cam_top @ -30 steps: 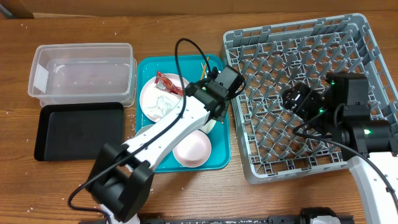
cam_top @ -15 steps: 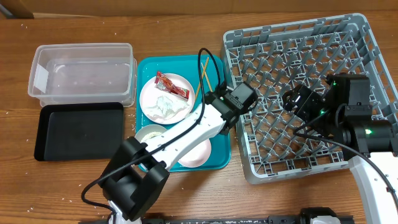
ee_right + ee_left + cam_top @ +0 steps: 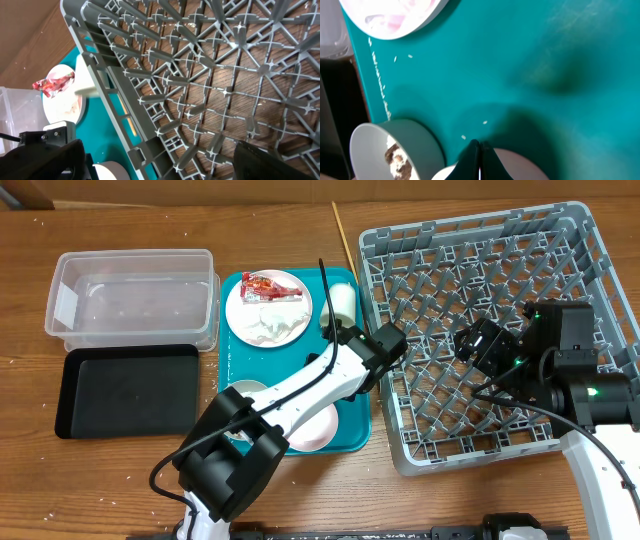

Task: Sort waste into correct bins and load items into the dishwasher

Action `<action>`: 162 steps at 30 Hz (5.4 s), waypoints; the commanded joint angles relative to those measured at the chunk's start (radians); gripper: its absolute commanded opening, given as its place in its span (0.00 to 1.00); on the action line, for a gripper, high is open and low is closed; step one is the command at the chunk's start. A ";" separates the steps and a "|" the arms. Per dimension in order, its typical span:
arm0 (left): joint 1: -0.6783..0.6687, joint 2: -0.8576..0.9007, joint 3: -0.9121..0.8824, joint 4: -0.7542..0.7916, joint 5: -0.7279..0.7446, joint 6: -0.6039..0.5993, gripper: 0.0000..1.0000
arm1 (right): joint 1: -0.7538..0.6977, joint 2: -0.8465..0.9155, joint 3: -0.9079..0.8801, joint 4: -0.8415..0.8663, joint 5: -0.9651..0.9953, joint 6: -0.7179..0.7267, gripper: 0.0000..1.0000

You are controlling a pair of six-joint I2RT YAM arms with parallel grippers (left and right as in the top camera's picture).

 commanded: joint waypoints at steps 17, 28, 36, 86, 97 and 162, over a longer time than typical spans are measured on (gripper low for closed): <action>0.357 -0.284 0.155 0.195 0.366 0.528 0.85 | -0.003 -0.016 0.021 0.063 -0.076 -0.007 0.97; 0.293 0.049 0.155 0.494 0.142 0.694 0.66 | 0.000 0.031 0.019 0.039 -0.077 -0.006 0.98; 0.182 0.087 0.155 0.599 0.003 0.671 0.73 | 0.031 0.120 0.019 0.021 -0.077 -0.007 0.98; 0.742 -0.386 0.161 -0.560 1.881 0.990 0.04 | 0.391 0.131 0.019 0.652 -0.766 -0.245 0.96; 0.717 -0.390 0.161 -0.560 1.856 0.993 0.04 | 0.438 0.130 0.019 0.844 -0.931 -0.264 0.93; 0.465 -0.455 -0.399 0.156 0.652 -0.026 0.50 | 0.365 0.134 0.198 -0.154 0.185 -0.050 1.00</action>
